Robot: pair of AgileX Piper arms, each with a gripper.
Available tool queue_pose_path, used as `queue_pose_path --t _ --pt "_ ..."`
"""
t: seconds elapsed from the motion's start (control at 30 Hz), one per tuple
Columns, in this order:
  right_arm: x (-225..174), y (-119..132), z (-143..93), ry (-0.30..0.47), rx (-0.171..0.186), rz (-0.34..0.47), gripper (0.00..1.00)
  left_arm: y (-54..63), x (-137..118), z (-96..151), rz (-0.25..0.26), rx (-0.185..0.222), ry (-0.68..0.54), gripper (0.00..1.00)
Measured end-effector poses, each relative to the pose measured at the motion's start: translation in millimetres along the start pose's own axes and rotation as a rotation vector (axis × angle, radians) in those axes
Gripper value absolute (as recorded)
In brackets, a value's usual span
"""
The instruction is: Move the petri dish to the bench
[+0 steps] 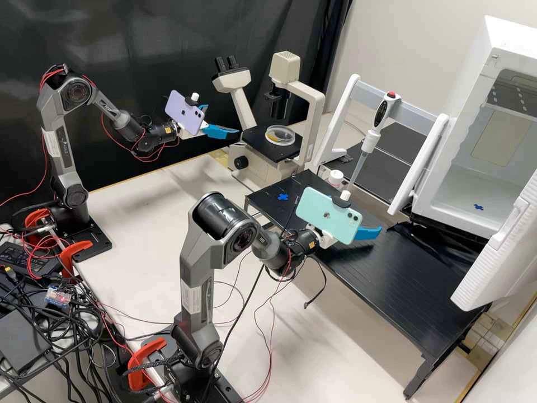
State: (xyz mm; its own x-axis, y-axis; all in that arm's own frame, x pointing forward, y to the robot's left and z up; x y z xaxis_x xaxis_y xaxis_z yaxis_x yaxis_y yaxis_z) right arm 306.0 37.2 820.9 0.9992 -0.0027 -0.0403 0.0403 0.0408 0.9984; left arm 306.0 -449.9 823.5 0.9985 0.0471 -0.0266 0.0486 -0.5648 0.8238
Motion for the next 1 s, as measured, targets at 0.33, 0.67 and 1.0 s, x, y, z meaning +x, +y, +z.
queue_pose_path --t 0.33,0.67,1.0 --pt "-1.4 -0.7 0.6 -0.003 0.0 -0.003 1.0 0.0 0.0 0.0 0.0 0.0 0.0 1.0" --pt "-28.9 -10.1 -33.9 0.115 -0.002 -0.032 1.0 0.0 0.0 0.0 0.0 0.0 0.0 1.0" --pt "-51.5 -48.9 -110.3 0.324 -0.11 -0.103 1.0 0.0 0.0 0.0 0.0 0.0 0.0 1.0"
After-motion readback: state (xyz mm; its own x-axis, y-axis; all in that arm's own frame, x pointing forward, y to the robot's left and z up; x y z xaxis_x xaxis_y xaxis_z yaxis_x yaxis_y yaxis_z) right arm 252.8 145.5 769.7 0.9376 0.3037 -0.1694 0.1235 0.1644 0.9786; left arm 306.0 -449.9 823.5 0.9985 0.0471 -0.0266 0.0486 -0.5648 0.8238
